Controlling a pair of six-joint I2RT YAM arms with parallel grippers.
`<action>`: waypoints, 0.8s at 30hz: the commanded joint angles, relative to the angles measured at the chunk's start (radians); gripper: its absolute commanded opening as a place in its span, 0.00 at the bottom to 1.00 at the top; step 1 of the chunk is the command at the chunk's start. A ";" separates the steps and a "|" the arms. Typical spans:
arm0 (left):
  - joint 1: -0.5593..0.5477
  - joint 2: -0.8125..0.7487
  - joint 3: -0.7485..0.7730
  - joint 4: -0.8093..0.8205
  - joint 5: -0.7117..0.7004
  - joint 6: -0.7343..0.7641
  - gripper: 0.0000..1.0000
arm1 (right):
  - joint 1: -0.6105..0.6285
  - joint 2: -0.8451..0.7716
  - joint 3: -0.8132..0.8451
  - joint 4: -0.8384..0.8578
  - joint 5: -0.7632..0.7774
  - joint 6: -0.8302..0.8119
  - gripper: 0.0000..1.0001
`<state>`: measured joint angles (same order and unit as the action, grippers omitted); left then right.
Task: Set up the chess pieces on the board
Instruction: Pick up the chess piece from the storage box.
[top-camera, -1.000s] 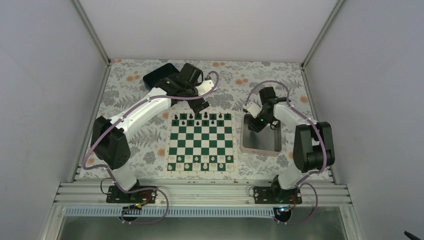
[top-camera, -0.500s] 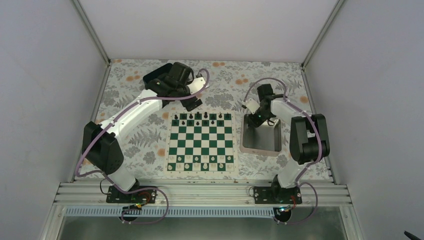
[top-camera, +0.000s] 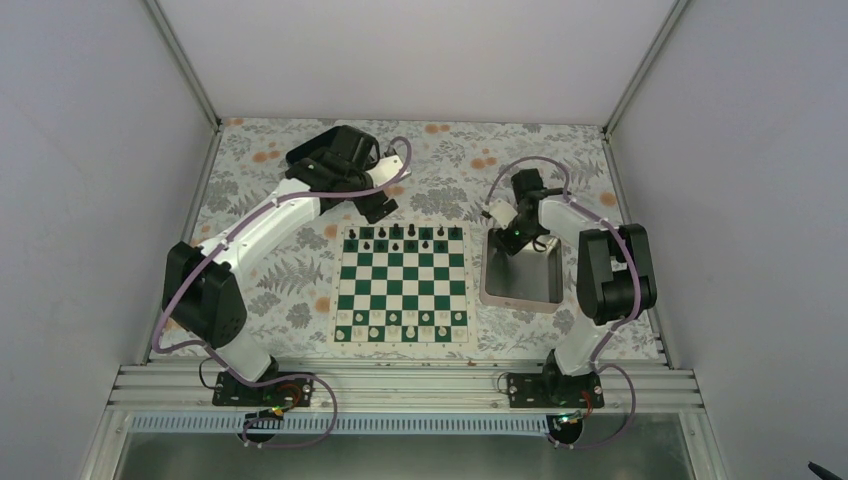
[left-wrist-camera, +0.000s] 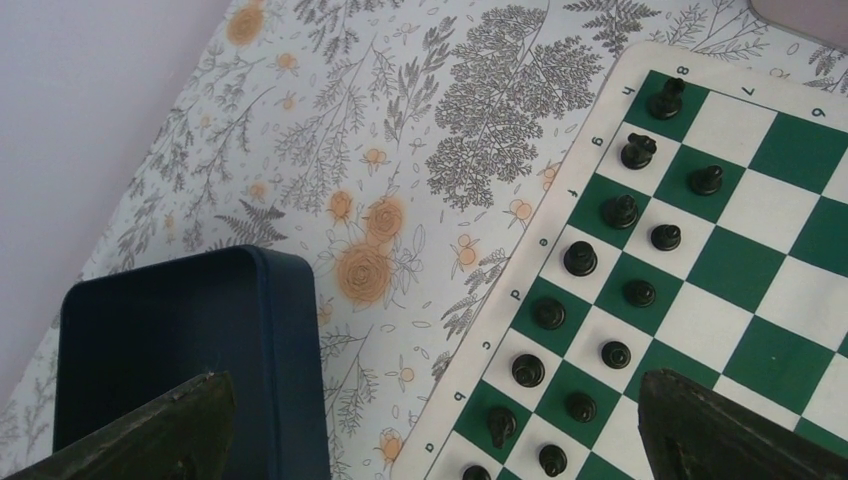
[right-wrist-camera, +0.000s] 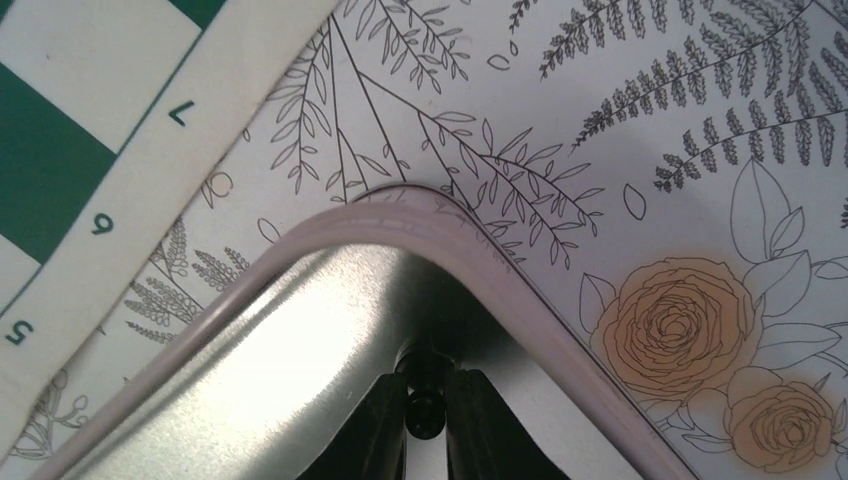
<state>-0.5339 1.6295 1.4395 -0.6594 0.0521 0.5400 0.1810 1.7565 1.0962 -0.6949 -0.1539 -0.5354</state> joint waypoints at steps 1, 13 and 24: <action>0.009 -0.037 -0.015 0.030 0.027 0.008 1.00 | 0.012 0.017 0.027 0.007 -0.020 0.011 0.10; 0.034 -0.082 -0.035 0.023 0.023 0.012 1.00 | 0.027 -0.121 0.115 -0.166 -0.004 -0.003 0.04; 0.055 -0.114 -0.054 0.027 0.021 0.010 1.00 | 0.179 -0.106 0.205 -0.175 -0.104 -0.013 0.04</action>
<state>-0.4885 1.5589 1.4048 -0.6506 0.0620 0.5423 0.3218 1.6272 1.3010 -0.8688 -0.1997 -0.5304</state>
